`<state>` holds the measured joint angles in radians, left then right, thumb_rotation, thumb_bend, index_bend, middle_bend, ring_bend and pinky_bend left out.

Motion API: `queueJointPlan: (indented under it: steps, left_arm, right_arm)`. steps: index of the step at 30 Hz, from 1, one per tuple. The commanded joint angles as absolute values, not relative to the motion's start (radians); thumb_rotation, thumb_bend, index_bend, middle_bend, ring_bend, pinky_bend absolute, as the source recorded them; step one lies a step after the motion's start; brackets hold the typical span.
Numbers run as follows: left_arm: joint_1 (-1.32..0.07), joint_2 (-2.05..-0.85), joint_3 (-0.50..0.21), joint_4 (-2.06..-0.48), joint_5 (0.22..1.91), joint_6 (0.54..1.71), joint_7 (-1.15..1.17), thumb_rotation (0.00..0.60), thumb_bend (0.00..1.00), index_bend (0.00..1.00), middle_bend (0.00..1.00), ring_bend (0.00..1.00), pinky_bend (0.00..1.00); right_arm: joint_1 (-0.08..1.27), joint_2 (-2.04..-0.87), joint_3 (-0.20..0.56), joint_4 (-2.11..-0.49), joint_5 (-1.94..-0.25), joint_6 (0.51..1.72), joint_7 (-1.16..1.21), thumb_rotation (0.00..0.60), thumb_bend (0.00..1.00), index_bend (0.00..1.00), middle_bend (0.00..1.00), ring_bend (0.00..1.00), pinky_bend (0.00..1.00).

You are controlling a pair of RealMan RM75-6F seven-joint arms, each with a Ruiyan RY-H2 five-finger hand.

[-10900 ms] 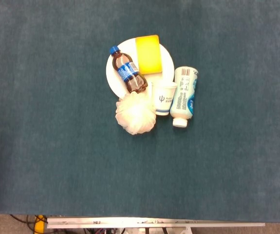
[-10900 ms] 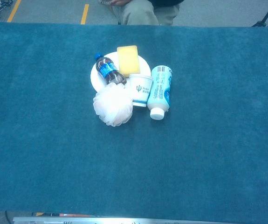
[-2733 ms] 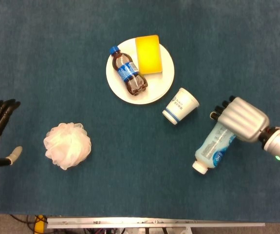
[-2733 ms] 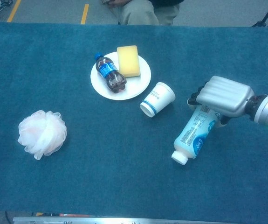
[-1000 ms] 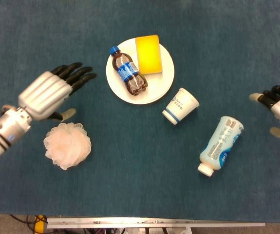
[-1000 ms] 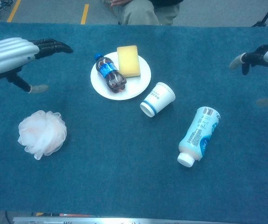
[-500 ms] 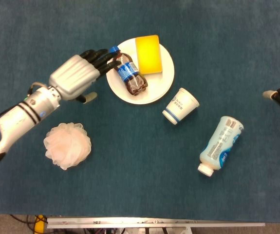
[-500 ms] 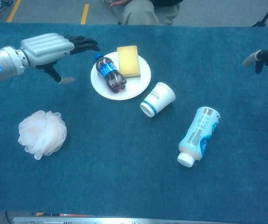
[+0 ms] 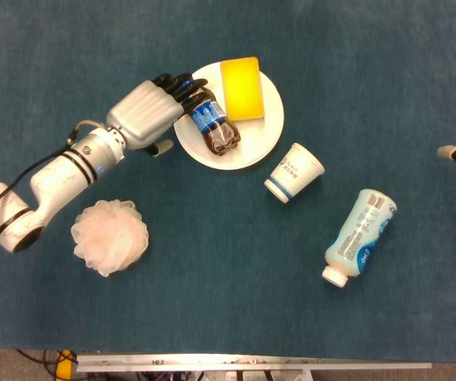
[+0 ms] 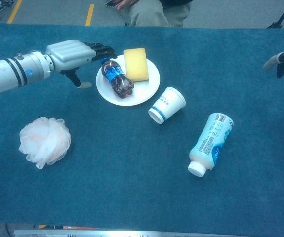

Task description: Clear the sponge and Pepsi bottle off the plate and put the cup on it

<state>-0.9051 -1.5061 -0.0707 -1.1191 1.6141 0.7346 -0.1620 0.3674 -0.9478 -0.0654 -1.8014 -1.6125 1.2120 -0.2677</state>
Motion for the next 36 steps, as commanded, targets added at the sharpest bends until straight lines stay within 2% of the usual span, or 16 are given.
queueJointPlan:
  steps: [1, 19, 22, 30, 36]
  left_arm:
    - [-0.924, -1.534, -0.071, -1.085, 1.597, 0.719, -0.166, 0.6, 0.3, 0.04, 0.02, 0.0, 0.14]
    - [-0.988, -1.648, -0.066, -0.956, 1.506, 0.619, -0.1, 0.6, 0.3, 0.1, 0.03, 0.0, 0.14]
    - [-0.99, -1.654, -0.071, -0.953, 1.486, 0.613, -0.085, 0.6, 0.3, 0.14, 0.04, 0.0, 0.14]
    - [-0.975, -1.613, -0.06, -1.017, 1.467, 0.631, -0.053, 0.6, 0.3, 0.24, 0.1, 0.02, 0.14]
    - [-0.96, -1.578, -0.052, -1.09, 1.452, 0.645, -0.026, 0.6, 0.3, 0.26, 0.12, 0.04, 0.14]
  right_arm:
    - [0.364, -0.946, -0.063, -1.8, -1.612, 1.212, -0.264, 0.6, 0.0, 0.28, 0.43, 0.36, 0.51]
    - [0.343, -0.942, -0.05, -1.775, -1.619, 1.213, -0.221, 0.6, 0.0, 0.28, 0.43, 0.36, 0.51]
    - [0.341, -0.941, -0.049, -1.774, -1.619, 1.212, -0.218, 0.6, 0.0, 0.28, 0.43, 0.36, 0.51]
    - [0.337, -0.94, -0.044, -1.775, -1.625, 1.211, -0.216, 0.6, 0.0, 0.28, 0.43, 0.36, 0.51]
    - [0.335, -0.941, -0.041, -1.782, -1.633, 1.21, -0.221, 0.6, 0.0, 0.28, 0.43, 0.36, 0.51]
